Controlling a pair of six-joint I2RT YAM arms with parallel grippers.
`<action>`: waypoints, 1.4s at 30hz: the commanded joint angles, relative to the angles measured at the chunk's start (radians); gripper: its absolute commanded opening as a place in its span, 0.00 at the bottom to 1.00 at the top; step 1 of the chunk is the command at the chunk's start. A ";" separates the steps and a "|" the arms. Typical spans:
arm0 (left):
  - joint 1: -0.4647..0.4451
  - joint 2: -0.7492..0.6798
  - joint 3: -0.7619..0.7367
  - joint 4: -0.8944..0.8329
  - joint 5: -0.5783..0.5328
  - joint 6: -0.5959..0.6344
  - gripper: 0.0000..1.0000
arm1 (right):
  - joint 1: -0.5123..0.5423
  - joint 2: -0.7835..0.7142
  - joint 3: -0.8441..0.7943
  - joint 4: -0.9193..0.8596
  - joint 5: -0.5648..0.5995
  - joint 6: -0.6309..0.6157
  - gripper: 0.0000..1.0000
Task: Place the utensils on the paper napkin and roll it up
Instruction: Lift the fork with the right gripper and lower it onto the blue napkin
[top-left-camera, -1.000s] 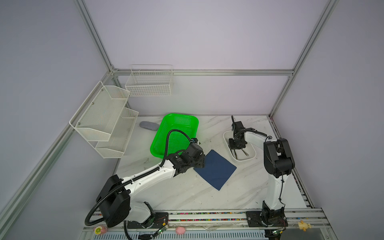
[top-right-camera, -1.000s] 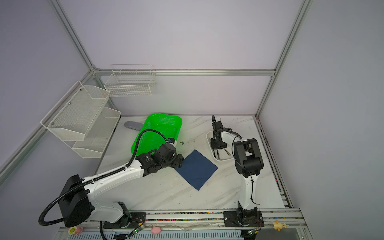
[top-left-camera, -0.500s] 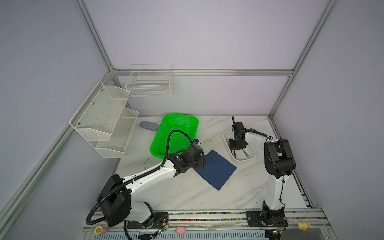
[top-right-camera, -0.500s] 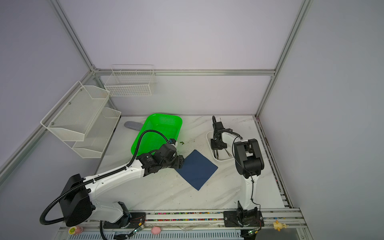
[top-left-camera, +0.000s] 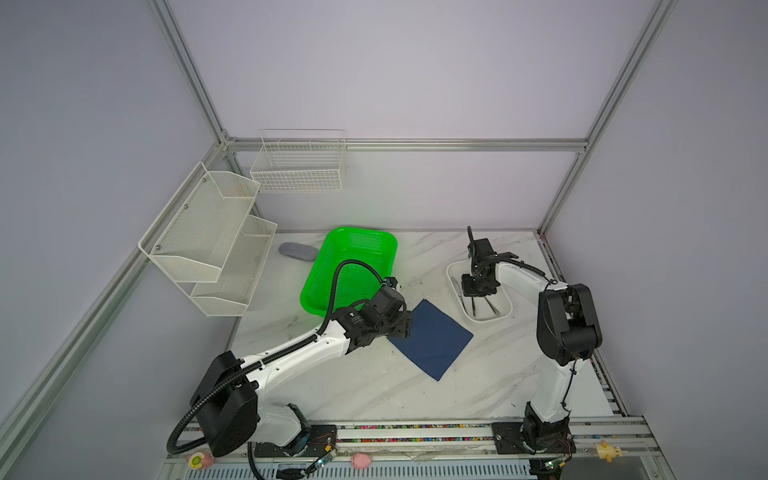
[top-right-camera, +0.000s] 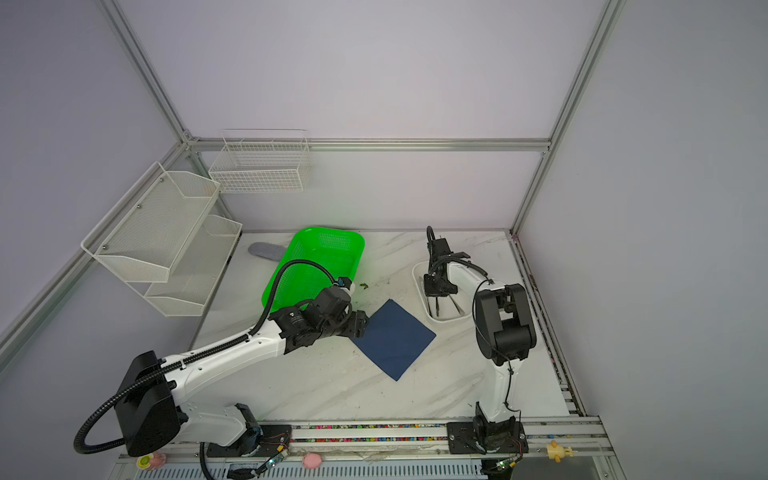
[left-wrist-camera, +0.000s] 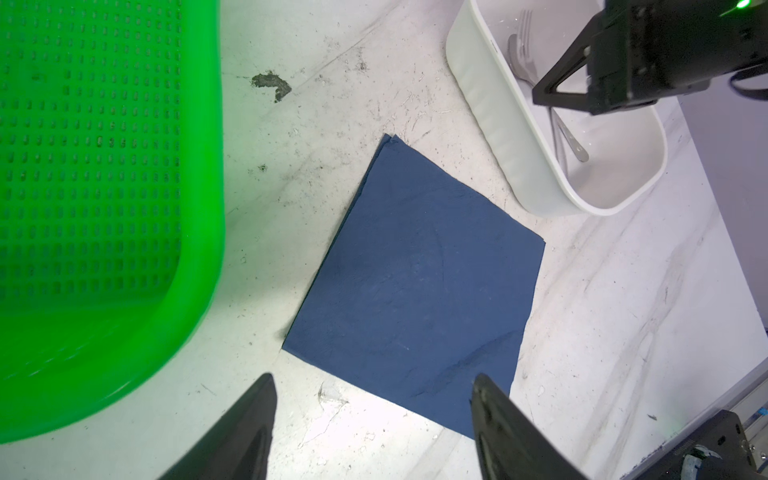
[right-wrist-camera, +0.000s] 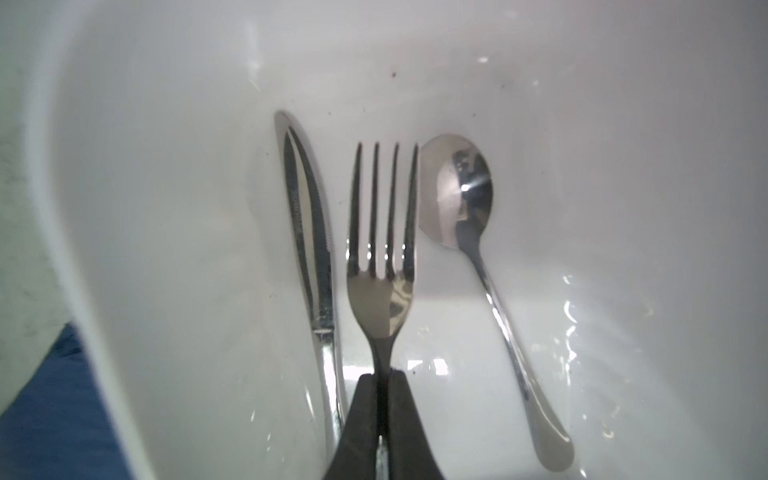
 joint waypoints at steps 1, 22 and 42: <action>0.010 -0.060 0.009 -0.036 -0.043 0.030 0.74 | 0.003 -0.085 0.010 -0.045 0.013 0.032 0.07; 0.018 -0.268 -0.098 -0.073 -0.120 0.030 0.80 | 0.326 -0.279 -0.231 0.076 -0.198 0.303 0.08; 0.026 -0.433 -0.202 -0.048 -0.183 -0.028 0.82 | 0.497 -0.022 -0.181 0.145 -0.088 0.389 0.08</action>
